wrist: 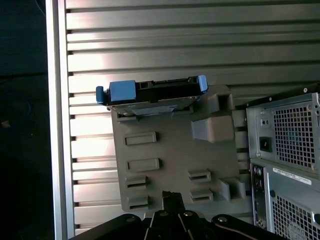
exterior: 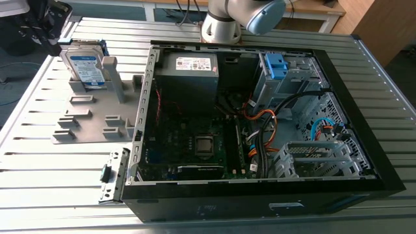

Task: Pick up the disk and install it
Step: 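Reach for the disk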

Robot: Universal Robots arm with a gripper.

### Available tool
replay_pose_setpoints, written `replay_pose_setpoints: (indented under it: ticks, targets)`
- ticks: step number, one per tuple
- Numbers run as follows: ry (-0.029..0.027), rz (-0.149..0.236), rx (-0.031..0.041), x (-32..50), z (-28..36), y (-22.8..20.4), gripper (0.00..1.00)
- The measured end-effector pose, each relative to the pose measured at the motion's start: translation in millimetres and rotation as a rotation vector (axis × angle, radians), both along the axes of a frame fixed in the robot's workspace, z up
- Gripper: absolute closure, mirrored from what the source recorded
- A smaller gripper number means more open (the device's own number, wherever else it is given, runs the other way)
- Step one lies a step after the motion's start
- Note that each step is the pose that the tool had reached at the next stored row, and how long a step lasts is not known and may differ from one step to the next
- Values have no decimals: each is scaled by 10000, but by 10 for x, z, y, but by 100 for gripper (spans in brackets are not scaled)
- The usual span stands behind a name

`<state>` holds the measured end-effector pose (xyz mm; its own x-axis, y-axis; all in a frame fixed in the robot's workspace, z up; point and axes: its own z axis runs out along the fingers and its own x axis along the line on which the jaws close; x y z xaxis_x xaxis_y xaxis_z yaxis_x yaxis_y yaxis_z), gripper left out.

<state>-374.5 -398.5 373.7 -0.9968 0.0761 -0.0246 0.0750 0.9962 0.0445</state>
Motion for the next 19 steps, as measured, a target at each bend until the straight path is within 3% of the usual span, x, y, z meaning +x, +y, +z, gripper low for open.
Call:
replay_pose_setpoints:
  ticks: [4, 6, 8, 10, 14, 19]
  targets:
    - [2, -1, -1, -1, -36, 51, 89]
    - [3, 0, -10, -1, -54, 110, 89]
    - [2, -2, -46, -1, -67, 196, 89]
    - [3, 0, -93, -2, -78, 276, 89]
    - [0, -1, -340, -32, -118, 393, 89]
    - [-2, -1, -358, -64, -197, 480, 89]
